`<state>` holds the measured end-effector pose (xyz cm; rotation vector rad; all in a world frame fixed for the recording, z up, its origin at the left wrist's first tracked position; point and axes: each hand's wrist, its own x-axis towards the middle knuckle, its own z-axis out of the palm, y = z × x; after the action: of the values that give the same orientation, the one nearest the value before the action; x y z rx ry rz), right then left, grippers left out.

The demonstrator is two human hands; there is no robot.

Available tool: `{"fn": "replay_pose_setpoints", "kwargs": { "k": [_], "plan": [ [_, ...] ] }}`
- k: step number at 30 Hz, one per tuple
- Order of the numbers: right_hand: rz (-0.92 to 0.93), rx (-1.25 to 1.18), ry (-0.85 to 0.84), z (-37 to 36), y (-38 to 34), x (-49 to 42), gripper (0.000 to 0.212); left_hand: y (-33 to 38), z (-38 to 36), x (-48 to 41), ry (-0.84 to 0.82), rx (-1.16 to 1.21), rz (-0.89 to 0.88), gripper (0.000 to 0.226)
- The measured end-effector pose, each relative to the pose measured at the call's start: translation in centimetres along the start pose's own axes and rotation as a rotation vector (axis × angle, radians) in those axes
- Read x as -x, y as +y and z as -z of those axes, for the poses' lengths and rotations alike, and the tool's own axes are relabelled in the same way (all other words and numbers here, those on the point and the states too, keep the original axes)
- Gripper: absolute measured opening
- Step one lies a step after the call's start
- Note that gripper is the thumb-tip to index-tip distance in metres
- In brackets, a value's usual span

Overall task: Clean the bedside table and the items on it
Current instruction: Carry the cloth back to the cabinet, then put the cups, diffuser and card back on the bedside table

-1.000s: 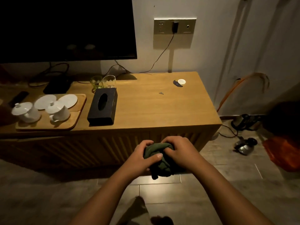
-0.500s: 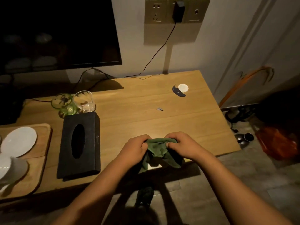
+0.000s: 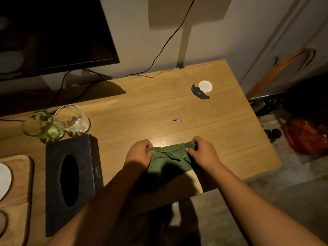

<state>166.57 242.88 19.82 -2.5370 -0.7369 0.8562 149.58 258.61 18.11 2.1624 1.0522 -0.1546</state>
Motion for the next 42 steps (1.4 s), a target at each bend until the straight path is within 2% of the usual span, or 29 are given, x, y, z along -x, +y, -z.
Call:
{"fn": "replay_pose_setpoints", "kwargs": {
  "k": [4, 7, 9, 12, 15, 17, 21, 27, 31, 34, 38, 42],
  "plan": [
    [0.049, 0.139, 0.113, -0.6, 0.0, 0.2, 0.031, 0.5, -0.4, 0.0, 0.005, -0.18, -0.033, 0.016],
    [0.029, 0.12, 0.16, -0.1, 0.4, 1.7, 0.039, 1.7, 0.0, 0.9, 0.052, -0.213, -0.023, 0.027],
    [-0.003, 0.079, 0.196, 0.3, 1.4, 3.6, 0.04, 3.3, -0.1, 2.1, 0.045, -0.174, -0.096, 0.022],
    [-0.062, -0.024, 0.161, 1.6, 4.2, 8.2, 0.035, 7.2, -1.3, 5.0, -0.086, -0.118, -0.283, 0.011],
    [-0.122, -0.236, 0.09, 2.2, 7.2, 13.8, 0.018, 11.0, -3.7, 8.4, -0.259, -0.107, -0.393, 0.006],
    [-0.165, -0.338, 0.144, 2.3, 10.4, 18.9, 0.012, 13.9, -6.4, 11.6, -0.365, -0.167, -0.48, 0.009],
    [-0.296, -0.523, 0.284, 1.1, 17.4, 30.3, 0.018, 18.8, -12.3, 19.8, -0.528, -0.313, -0.74, 0.017],
    [-0.589, -0.696, 0.684, -2.9, 27.9, 53.8, 0.015, 24.9, -23.0, 39.3, -0.678, -0.445, -1.129, 0.025],
    [-0.843, -0.706, 0.917, -7.9, 32.6, 72.8, 0.017, 26.3, -30.5, 56.4, -0.878, -0.546, -1.383, 0.026],
    [-1.037, -0.727, 1.011, -11.9, 34.2, 85.5, 0.02, 26.2, -35.8, 68.4, -1.019, -0.629, -1.555, 0.025],
    [-1.277, -0.888, 1.216, -18.6, 35.1, 99.3, 0.013, 24.2, -42.0, 84.1, -1.193, -0.746, -1.801, 0.025],
    [-1.49, -0.957, 1.272, -26.8, 37.3, 110.6, 0.028, 20.9, -48.2, 98.0, -1.382, -0.855, -1.931, 0.018]
  ]
}}
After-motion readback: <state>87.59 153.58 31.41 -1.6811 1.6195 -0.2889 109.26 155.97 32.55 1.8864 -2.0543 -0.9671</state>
